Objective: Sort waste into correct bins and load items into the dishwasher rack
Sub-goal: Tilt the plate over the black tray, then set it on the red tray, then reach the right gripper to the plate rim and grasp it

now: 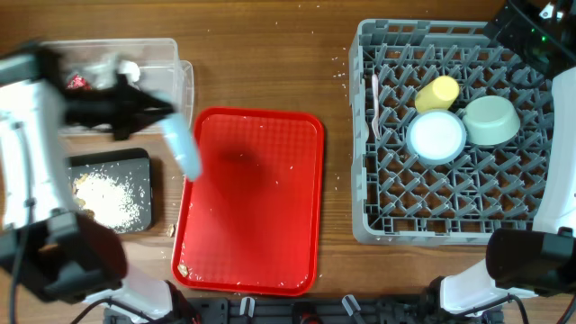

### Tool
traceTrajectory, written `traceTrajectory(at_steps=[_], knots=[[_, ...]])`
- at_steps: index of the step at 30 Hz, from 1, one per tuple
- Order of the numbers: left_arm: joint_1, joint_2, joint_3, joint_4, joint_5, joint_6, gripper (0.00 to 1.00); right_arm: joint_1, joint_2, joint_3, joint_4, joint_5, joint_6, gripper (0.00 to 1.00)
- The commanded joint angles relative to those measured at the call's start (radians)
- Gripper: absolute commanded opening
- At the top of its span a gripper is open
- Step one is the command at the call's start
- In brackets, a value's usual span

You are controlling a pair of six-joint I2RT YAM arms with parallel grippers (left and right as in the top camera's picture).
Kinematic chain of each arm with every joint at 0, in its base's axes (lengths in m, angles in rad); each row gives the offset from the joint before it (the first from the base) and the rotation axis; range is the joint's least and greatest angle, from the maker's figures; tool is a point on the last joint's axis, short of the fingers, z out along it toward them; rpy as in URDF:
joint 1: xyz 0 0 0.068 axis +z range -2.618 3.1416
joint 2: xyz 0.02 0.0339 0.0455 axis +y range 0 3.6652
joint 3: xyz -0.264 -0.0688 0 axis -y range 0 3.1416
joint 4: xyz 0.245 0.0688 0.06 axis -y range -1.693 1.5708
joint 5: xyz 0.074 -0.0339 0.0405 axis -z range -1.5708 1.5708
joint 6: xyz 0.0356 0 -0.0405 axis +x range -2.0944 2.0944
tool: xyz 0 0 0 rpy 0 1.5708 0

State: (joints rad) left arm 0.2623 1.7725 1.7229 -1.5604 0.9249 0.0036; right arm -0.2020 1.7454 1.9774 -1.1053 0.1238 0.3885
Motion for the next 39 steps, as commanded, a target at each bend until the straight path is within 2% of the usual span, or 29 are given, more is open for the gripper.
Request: traceTrajectory(at_steps=[1,3,6,9,12,18,19,20,21,23,25,28,32,35,39], knots=[[-0.301,-0.022,-0.005,0.139,-0.270,-0.316,0.04,0.001,0.000,0.017,0.018,-0.049,0.098,1.00],[-0.481,-0.015,-0.005,0.223,-0.538,-0.521,0.04,0.001,0.000,0.017,0.011,-0.113,0.173,1.00],[-0.658,0.024,-0.005,0.262,-0.766,-0.680,0.04,0.003,0.000,0.006,-0.013,-0.281,0.158,0.99],[-0.754,0.111,-0.005,0.299,-0.804,-0.751,0.04,0.038,0.002,-0.014,-0.011,-0.444,0.018,1.00],[-0.777,0.225,-0.005,0.294,-0.828,-0.805,0.04,0.113,0.002,-0.023,-0.043,-0.413,-0.040,1.00],[-0.774,0.368,-0.005,0.291,-0.832,-0.805,0.05,0.229,0.005,-0.023,-0.075,-0.409,-0.074,1.00],[-0.770,0.369,-0.005,0.290,-0.841,-0.805,0.15,0.241,0.005,-0.023,-0.075,-0.409,-0.073,1.00],[-0.763,0.369,-0.005,0.290,-0.850,-0.805,0.48,0.252,0.005,-0.023,-0.075,-0.409,-0.073,1.00],[-0.758,0.366,-0.004,0.289,-0.852,-0.805,0.75,0.258,0.005,-0.023,-0.075,-0.409,-0.072,1.00],[-0.735,0.354,-0.001,0.275,-0.852,-0.805,0.89,0.270,0.006,-0.023,-0.075,-0.410,-0.071,1.00],[-0.697,0.323,0.018,0.237,-0.858,-0.805,0.95,0.286,0.006,-0.023,-0.084,-0.414,-0.074,1.00],[-0.618,0.217,0.041,0.212,-0.897,-0.806,0.97,0.308,0.013,-0.023,-0.103,-0.417,-0.087,0.99],[-0.455,0.042,0.041,0.222,-0.984,-0.882,0.97,0.444,0.061,-0.023,-0.150,-0.417,-0.188,0.78],[-0.311,-0.039,0.041,0.216,-0.991,-0.883,1.00,0.564,0.124,-0.023,-0.162,-0.415,-0.249,0.66],[-0.136,-0.064,0.041,0.159,-0.991,-0.882,1.00,0.727,0.259,-0.023,-0.167,-0.397,-0.328,0.59]])
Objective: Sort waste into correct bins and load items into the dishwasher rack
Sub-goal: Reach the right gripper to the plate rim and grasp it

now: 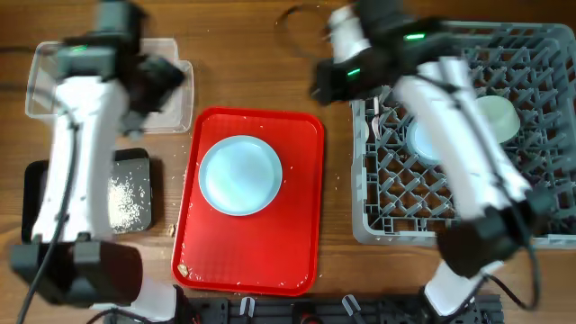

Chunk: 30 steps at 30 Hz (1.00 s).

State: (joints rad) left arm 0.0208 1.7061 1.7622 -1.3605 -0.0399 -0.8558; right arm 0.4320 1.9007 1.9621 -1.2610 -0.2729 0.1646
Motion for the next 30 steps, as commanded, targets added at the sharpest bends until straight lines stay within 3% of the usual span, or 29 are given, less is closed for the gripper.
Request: traceTrajectory(at_steps=[1,5,10,18,23,25,30], knots=[[0.142,0.002,0.002,-0.055,-0.026,-0.023,1.00,0.126,0.135,-0.008,-0.016,0.017,-0.125,0.58],[0.282,0.003,0.002,-0.107,-0.026,-0.023,1.00,0.229,0.245,-0.008,-0.022,0.138,-0.166,0.57],[0.423,0.003,0.002,-0.124,-0.026,-0.019,1.00,0.271,0.368,-0.008,0.024,0.150,-0.190,0.58],[0.493,0.003,0.002,-0.125,-0.026,-0.020,1.00,0.272,0.466,-0.008,0.088,0.136,-0.190,0.49],[0.493,0.003,0.002,-0.125,-0.026,-0.020,1.00,0.271,0.482,-0.008,0.125,0.148,-0.175,0.22],[0.493,0.003,0.002,-0.125,-0.026,-0.019,1.00,0.271,0.482,-0.006,0.136,0.178,-0.131,0.05],[0.493,0.003,0.002,-0.125,-0.026,-0.020,1.00,0.254,0.480,-0.005,0.119,0.198,-0.094,0.05]])
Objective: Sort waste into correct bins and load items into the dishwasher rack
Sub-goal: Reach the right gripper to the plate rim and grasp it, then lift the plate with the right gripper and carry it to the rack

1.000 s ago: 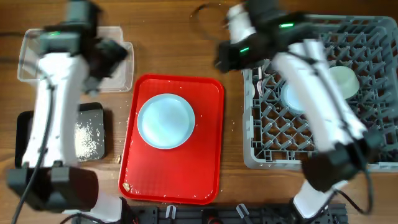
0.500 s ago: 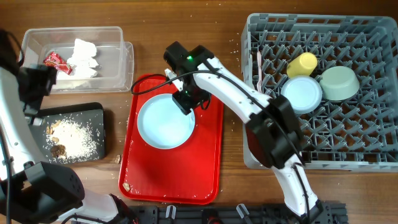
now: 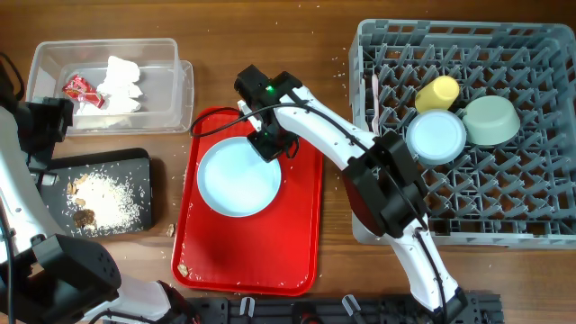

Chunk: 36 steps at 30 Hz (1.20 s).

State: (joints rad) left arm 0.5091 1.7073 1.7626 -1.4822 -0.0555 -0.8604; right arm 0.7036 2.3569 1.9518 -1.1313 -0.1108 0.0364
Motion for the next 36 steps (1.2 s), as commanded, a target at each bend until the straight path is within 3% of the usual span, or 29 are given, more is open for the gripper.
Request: traceTrajectory(at_steps=[1,3,5,9,11,12,18,22,31,36], knots=[[0.005,0.002,0.001,-0.003,-0.010,-0.015,1.00,-0.021,0.024,0.006,-0.016,0.033,0.032,0.06],[0.005,0.002,0.001,-0.003,-0.010,-0.015,1.00,-0.023,0.024,0.003,-0.025,0.031,0.030,0.38],[0.005,0.002,0.001,-0.003,-0.010,-0.015,1.00,-0.020,0.024,-0.003,-0.018,0.002,0.015,0.45],[0.005,0.002,0.001,-0.003,-0.010,-0.015,1.00,-0.016,0.026,-0.059,0.043,-0.008,0.018,0.41],[0.005,0.002,0.001,-0.003,-0.010,-0.015,1.00,-0.016,0.026,-0.082,0.051,-0.008,0.044,0.11],[0.005,0.002,0.001,-0.003,-0.010,-0.015,1.00,-0.017,0.026,-0.081,0.052,-0.009,0.051,0.04],[0.005,0.002,0.001,-0.003,-0.010,-0.015,1.00,-0.021,0.008,-0.008,0.008,0.025,0.114,0.04],[0.005,0.002,0.001,-0.003,-0.010,-0.015,1.00,-0.066,-0.092,0.102,-0.090,0.285,0.211,0.04],[0.005,0.002,0.001,-0.003,-0.010,-0.015,1.00,-0.333,-0.410,0.170,-0.192,0.563,0.322,0.04],[0.005,0.002,0.001,-0.003,-0.010,-0.015,1.00,-0.464,-0.456,0.167,-0.238,0.816,0.418,0.04]])
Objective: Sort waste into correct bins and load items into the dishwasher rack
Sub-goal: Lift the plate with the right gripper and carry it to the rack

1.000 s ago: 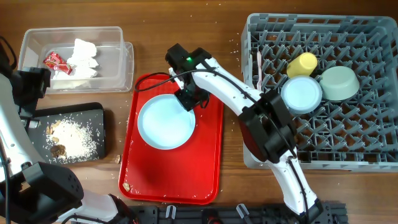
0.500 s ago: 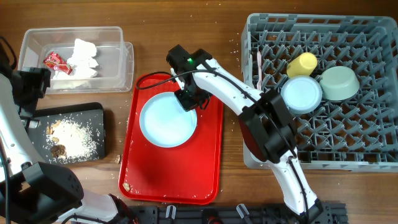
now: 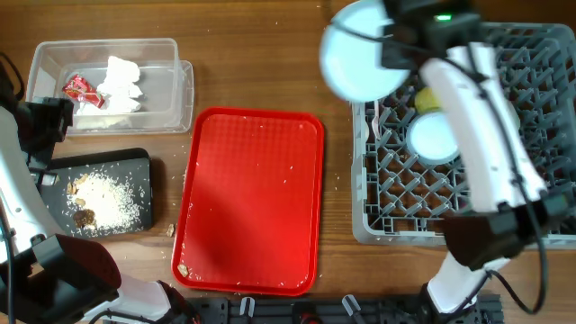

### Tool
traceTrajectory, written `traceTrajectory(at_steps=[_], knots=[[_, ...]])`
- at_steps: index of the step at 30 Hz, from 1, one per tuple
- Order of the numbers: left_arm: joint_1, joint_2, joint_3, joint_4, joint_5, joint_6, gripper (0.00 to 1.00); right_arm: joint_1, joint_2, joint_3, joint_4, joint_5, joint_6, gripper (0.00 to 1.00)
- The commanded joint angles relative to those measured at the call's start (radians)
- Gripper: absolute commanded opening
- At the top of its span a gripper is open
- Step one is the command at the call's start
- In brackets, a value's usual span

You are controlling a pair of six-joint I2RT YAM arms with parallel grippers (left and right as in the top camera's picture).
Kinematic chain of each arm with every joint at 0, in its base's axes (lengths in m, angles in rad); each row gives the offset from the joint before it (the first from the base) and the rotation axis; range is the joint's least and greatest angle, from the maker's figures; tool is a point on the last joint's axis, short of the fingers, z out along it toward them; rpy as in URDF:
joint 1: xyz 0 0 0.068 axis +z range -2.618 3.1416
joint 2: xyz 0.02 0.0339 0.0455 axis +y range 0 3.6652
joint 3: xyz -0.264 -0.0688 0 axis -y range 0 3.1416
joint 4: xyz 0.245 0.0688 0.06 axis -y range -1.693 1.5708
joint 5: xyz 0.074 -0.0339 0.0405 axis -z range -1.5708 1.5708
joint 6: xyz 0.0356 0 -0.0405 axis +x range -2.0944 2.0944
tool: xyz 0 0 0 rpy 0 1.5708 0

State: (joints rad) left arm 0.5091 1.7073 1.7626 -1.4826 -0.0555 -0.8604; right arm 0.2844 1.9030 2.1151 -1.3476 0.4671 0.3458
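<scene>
My right gripper [image 3: 390, 47] is shut on the rim of a pale blue plate [image 3: 358, 59]. It holds the plate in the air over the far left corner of the grey dishwasher rack [image 3: 531, 193]. A yellow cup [image 3: 428, 99] and a white bowl [image 3: 435, 138] sit in the rack, partly under the right arm. The red tray [image 3: 252, 207] holds only crumbs. My left gripper [image 3: 43, 129] hangs at the left edge between the two bins; its fingers do not show clearly.
A clear bin [image 3: 176, 85] at the back left holds white paper and a red wrapper. In front of it, a black bin [image 3: 135, 166] holds food scraps. A pink utensil [image 3: 374, 112] stands in the rack's left side.
The plate lay on the red tray with my right gripper at its far rim. Now it is off the tray, held up by the rack's far left corner. The left arm has not moved.
First my left gripper held a pale blue thing tilted at the tray's left edge, and the tray was bare. Then the plate lay on the tray. Then the left arm was back at the left edge and my right gripper was on the plate. Now the right holds it by the rack.
</scene>
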Motion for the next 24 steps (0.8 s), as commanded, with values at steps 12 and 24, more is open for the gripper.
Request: traceTrajectory(at_steps=[12,24], knots=[[0.005,0.002,0.001,-0.003,-0.010,-0.015,1.00,-0.087,0.024,-0.278,0.294,0.429,0.125,0.05],[0.004,0.002,0.001,-0.003,-0.010,-0.015,1.00,-0.073,0.022,-0.428,0.407,0.363,0.125,0.09]])
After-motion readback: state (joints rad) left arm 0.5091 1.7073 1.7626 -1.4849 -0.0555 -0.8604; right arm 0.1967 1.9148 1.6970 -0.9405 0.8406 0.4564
